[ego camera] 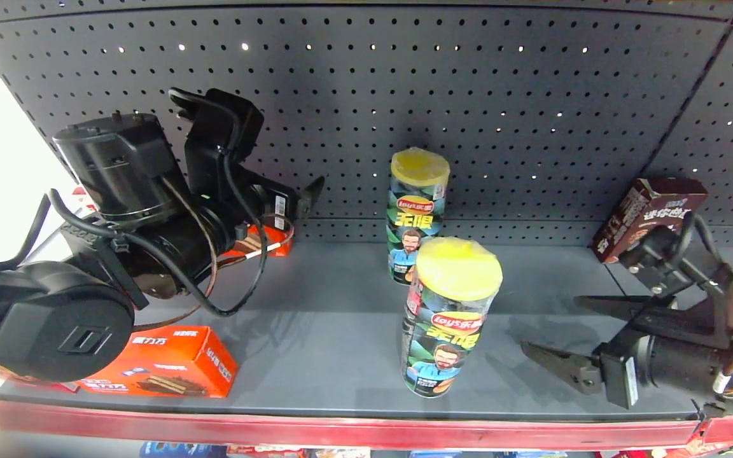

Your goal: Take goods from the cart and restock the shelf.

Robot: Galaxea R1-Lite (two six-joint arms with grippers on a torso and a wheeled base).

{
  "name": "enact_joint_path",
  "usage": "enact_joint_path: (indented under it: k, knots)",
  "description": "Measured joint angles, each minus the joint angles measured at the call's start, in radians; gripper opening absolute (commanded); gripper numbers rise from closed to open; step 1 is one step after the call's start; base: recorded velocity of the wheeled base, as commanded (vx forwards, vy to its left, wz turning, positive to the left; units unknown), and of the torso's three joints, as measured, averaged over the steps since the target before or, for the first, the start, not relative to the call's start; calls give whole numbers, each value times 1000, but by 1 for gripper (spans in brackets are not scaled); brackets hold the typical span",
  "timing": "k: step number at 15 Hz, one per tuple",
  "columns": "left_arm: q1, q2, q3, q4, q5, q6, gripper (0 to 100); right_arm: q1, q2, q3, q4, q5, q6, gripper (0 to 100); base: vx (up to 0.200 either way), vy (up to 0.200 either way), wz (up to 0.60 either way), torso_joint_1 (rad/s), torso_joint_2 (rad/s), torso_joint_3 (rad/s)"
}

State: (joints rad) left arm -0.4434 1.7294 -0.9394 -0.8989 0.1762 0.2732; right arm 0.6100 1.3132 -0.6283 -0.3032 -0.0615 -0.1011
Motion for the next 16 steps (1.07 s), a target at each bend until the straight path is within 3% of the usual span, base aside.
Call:
enact_joint_path:
  k: [16]
  knots:
    - [-1,18,2,-3,0,0,100,46,187,-96,-6,-16,-1,100,0,0,0,0,0,0]
